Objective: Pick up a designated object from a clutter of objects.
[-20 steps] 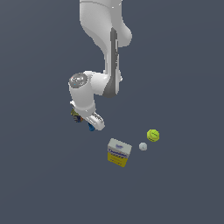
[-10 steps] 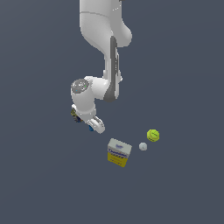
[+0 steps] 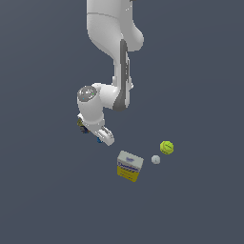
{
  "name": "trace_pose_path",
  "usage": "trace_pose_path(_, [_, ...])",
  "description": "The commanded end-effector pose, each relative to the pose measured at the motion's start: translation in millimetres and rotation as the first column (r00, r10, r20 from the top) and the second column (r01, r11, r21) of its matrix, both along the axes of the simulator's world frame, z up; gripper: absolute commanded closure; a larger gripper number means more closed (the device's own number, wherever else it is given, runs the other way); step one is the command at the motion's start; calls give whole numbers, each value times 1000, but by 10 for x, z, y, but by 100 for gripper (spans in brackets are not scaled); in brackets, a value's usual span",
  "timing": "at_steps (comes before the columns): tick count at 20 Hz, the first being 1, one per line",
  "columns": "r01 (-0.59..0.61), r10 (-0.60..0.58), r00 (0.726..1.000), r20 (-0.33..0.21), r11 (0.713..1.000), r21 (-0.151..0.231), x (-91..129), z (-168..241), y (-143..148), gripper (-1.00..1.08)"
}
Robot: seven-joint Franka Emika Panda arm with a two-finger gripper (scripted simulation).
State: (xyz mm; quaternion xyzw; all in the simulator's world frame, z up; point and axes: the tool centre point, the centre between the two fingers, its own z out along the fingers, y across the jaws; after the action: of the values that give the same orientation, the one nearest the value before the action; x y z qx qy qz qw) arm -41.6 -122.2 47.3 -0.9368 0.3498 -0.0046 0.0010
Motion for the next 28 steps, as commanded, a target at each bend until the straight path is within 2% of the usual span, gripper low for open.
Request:
trace_pose_path(1, [0,0,1000,0,1000,0,0,2,-1,108])
trace_pose_path(7, [0,0,1000,-1,1000,0,35,123,-14,108])
trace_pose_path(13, [1,-1,1000,-1,1000,0,121,424,-45,108])
trace_pose_path(28, [2,-2,1000,-5,1000,-2,523,1752,-192,108])
